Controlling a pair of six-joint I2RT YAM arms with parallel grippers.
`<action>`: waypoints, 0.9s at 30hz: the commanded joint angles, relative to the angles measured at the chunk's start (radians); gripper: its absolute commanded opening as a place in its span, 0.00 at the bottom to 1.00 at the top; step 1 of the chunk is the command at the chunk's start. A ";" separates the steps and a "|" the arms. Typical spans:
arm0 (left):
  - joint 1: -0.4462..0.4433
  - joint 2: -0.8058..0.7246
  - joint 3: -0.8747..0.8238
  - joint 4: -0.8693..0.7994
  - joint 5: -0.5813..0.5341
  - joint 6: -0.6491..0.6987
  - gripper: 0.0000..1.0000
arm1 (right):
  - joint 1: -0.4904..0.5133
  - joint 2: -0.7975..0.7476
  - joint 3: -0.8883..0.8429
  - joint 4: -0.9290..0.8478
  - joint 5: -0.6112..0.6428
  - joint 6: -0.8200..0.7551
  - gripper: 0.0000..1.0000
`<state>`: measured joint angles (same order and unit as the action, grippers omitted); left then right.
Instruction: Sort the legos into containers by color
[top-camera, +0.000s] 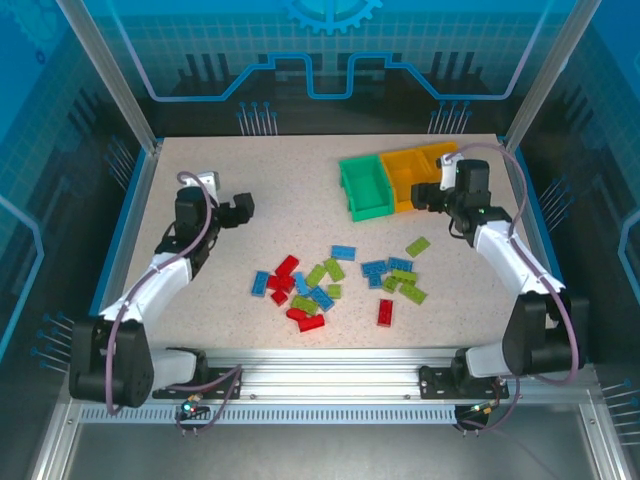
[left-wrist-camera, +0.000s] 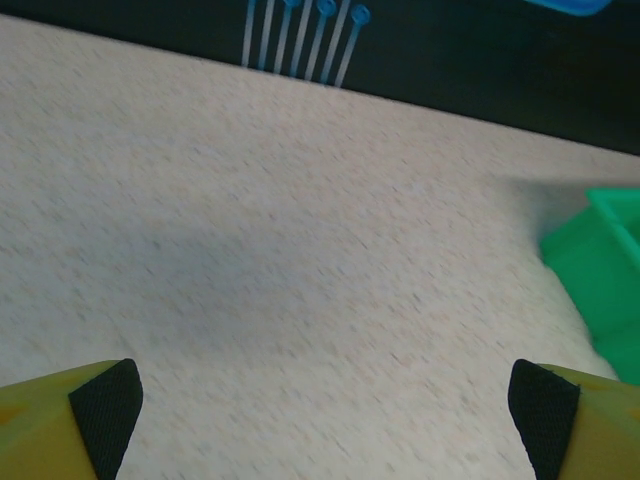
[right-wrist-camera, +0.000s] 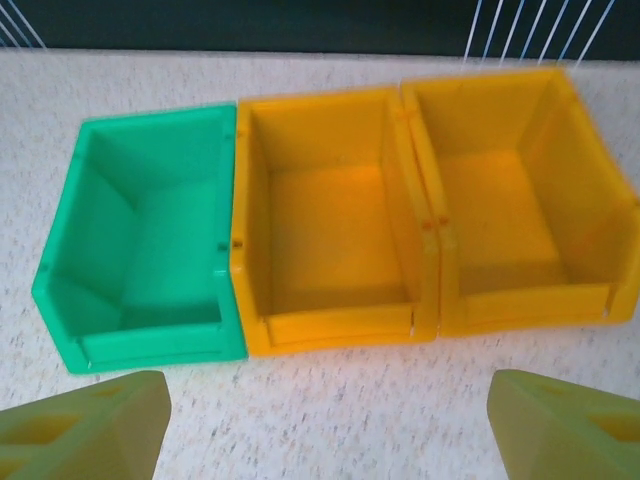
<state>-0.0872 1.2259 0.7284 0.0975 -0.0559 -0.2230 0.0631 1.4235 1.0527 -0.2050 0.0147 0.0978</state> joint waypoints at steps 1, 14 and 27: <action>-0.058 -0.055 -0.059 -0.164 0.006 -0.090 0.99 | 0.049 0.097 0.090 -0.263 -0.016 0.022 0.84; -0.094 -0.217 -0.151 -0.259 -0.065 -0.129 0.99 | 0.182 0.487 0.431 -0.341 0.105 0.113 0.82; -0.094 -0.177 -0.167 -0.350 -0.084 -0.234 0.99 | 0.191 0.683 0.639 -0.395 0.093 0.104 0.60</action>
<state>-0.1749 1.0431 0.5804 -0.2008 -0.1162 -0.4068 0.2420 2.0796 1.6531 -0.5465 0.1230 0.1982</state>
